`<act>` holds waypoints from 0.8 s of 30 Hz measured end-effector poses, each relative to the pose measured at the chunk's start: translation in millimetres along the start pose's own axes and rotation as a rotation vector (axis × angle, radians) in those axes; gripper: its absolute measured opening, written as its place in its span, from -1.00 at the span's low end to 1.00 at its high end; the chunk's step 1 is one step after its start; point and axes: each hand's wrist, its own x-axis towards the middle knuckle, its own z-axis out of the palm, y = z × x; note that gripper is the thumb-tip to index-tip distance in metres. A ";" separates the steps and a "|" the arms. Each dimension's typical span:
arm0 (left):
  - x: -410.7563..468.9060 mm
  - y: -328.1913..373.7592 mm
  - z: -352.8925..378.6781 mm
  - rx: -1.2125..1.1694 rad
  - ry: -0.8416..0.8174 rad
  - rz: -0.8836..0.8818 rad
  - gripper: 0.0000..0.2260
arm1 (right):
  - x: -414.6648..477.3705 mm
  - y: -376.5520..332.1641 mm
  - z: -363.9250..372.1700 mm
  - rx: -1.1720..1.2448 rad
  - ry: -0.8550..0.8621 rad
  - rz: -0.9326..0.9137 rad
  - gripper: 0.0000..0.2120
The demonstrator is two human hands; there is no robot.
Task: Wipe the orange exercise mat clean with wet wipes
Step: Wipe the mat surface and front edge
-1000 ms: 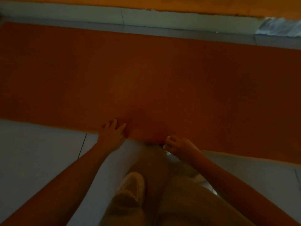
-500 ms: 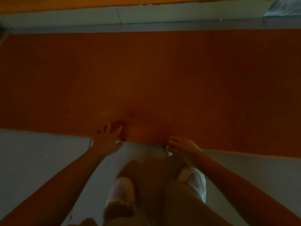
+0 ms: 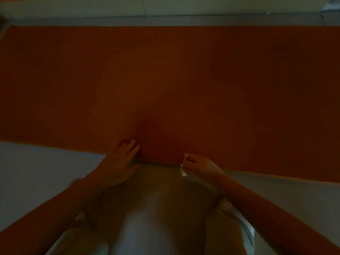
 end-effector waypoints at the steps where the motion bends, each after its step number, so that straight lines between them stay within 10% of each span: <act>1: -0.2 -1.0 1.6 -0.034 0.007 0.015 -0.03 | 8.4 -1.9 3.5 -0.001 -0.005 -0.007 -0.47; 6: -3.7 -16.2 5.7 -0.178 0.097 0.067 -0.44 | 70.4 -19.4 21.9 0.007 0.014 -0.108 -0.70; 11: -6.0 -61.7 20.6 -0.094 0.300 0.033 -0.34 | 117.7 -37.2 27.2 -0.054 0.076 -0.190 -0.77; 18: -25.0 -137.3 25.0 -0.109 0.169 -0.306 -0.43 | 166.3 -59.5 29.3 -0.161 0.003 -0.215 -0.72; 24: -35.1 -168.4 22.3 -0.101 0.112 -0.193 -0.38 | 216.2 -83.5 28.5 -0.259 -0.250 -0.196 -0.62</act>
